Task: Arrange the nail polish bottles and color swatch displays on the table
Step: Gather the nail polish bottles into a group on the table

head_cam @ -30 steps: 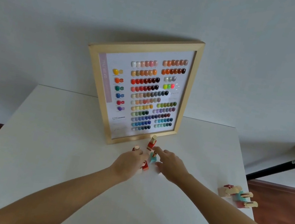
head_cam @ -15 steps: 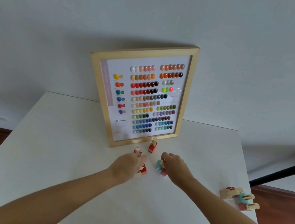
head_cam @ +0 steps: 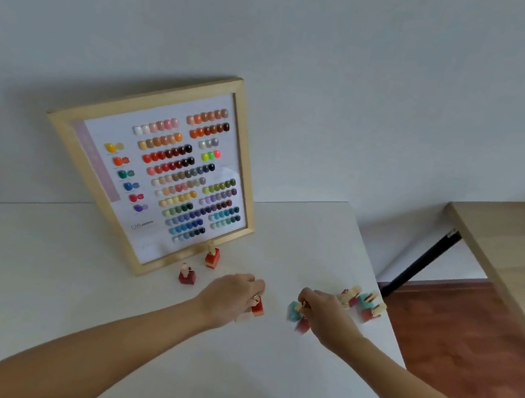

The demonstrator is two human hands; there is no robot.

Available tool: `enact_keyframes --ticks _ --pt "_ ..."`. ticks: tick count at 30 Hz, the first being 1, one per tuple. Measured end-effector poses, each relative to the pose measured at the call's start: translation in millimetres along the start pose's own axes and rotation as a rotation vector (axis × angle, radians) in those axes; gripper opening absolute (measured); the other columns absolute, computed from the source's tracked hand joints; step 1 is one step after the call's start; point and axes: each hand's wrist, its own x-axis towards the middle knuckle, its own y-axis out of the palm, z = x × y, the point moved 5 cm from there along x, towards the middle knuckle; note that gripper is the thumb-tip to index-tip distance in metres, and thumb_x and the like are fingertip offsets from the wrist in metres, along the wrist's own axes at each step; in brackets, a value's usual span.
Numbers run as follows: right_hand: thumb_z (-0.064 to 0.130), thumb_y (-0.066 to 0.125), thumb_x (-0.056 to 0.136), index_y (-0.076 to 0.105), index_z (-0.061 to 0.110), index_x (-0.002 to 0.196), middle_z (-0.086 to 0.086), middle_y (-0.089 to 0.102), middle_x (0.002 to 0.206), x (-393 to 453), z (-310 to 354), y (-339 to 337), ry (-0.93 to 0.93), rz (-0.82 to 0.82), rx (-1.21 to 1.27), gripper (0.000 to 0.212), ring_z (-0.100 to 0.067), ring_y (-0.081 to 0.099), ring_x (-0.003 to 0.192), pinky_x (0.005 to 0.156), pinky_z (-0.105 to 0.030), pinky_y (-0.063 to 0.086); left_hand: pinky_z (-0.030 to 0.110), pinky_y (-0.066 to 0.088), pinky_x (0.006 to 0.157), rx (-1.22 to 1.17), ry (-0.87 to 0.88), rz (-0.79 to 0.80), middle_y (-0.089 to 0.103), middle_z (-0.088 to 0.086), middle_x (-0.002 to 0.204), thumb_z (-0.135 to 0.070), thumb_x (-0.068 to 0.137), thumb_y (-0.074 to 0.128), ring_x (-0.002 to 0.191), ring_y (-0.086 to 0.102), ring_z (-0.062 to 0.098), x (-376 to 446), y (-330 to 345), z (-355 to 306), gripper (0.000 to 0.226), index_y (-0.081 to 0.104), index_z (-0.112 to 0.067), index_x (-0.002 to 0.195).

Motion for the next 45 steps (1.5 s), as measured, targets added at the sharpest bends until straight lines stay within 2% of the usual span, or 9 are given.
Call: enact_keyframes --ticks 4,8,16,22,32,35,39,42,45 --pt "0.019 0.061 0.089 0.053 0.017 0.112 -0.002 0.062 0.107 -31.9 -36.0 -5.2 0.045 -0.002 -0.063 0.024 -0.017 0.067 0.081 0.078 -0.033 0.057 0.03 0.051 0.072 0.018 0.077 0.044 0.065 0.007 0.104 -0.019 0.096 0.051 0.088 0.065 0.025 27.2 14.8 -40.2 0.016 0.057 -0.011 0.108" --pt "0.014 0.055 0.092 0.052 0.02 0.098 -0.001 0.072 0.087 -60.1 -72.7 -12.2 0.176 -0.031 0.135 0.009 -0.014 0.07 0.073 0.073 -0.033 0.058 0.039 0.055 0.073 0.038 0.137 0.107 0.064 0.011 0.099 -0.018 0.096 0.049 0.084 0.063 0.03 52.9 33.0 -79.4 0.014 0.057 -0.008 0.103" --pt "0.014 0.051 0.094 0.055 0.018 0.103 0.0 0.064 0.091 -92.6 -123.9 -12.4 0.316 -0.075 0.208 0.009 -0.014 0.068 0.074 0.072 -0.034 0.058 0.031 0.048 0.069 0.034 0.168 0.111 0.064 0.015 0.099 -0.011 0.096 0.049 0.086 0.064 0.031 89.1 57.7 -142.7 0.012 0.055 -0.007 0.105" --pt "0.01 0.054 0.091 0.054 0.014 0.102 -0.004 0.06 0.092 -91.3 -134.2 -12.9 0.33 -0.123 0.226 0.012 -0.024 0.063 0.076 0.071 -0.041 0.056 0.04 0.051 0.086 0.073 0.124 0.109 0.061 0.015 0.117 -0.012 0.095 0.05 0.102 0.062 0.034 109.0 65.2 -161.7 0.024 0.052 -0.007 0.118" --pt "0.007 0.055 0.09 0.05 0.014 0.117 -0.01 0.06 0.093 -75.5 -128.8 -12.3 0.321 -0.176 0.28 0.028 -0.028 0.061 0.078 0.072 -0.042 0.055 0.043 0.05 0.084 0.074 0.067 0.116 0.055 0.016 0.116 -0.01 0.094 0.048 0.099 0.061 0.037 121.3 69.9 -168.7 0.035 0.044 -0.006 0.129" --pt "0.012 0.056 0.092 0.044 0.019 0.127 -0.008 0.06 0.096 -79.3 -127.1 -12.2 0.303 -0.187 0.309 0.039 -0.024 0.062 0.079 0.072 -0.037 0.056 0.039 0.053 0.083 0.041 0.056 0.081 0.059 0.015 0.115 -0.008 0.093 0.052 0.098 0.063 0.034 119.9 68.5 -166.7 0.035 0.043 -0.008 0.127" --pt "0.037 0.053 0.093 0.036 0.027 0.135 0.0 0.056 0.112 -90.4 -127.1 -17.9 0.29 -0.224 0.203 0.046 -0.015 0.062 0.081 0.067 -0.026 0.053 0.035 0.054 0.081 0.004 0.048 0.056 0.061 0.013 0.115 -0.012 0.092 0.056 0.098 0.065 0.031 114.1 63.7 -164.3 0.038 0.04 -0.01 0.127" --pt "0.047 0.045 0.094 0.04 0.026 0.133 0.004 0.049 0.123 -95.7 -128.8 -26.9 0.275 -0.301 0.083 0.045 -0.01 0.059 0.07 0.058 -0.022 0.052 0.031 0.048 0.068 -0.012 0.059 0.024 0.061 0.011 0.11 -0.021 0.092 0.056 0.09 0.065 0.031 105.1 53.2 -161.9 0.037 0.039 -0.012 0.124" --pt "0.047 0.043 0.093 0.047 0.023 0.128 0.002 0.049 0.122 -92.1 -128.2 -40.0 0.233 -0.381 0.052 0.042 -0.012 0.058 0.067 0.053 -0.022 0.052 0.032 0.048 0.062 0.023 0.1 -0.009 0.062 0.006 0.106 -0.037 0.093 0.054 0.082 0.065 0.028 92.4 37.9 -150.8 0.041 0.041 -0.015 0.125"
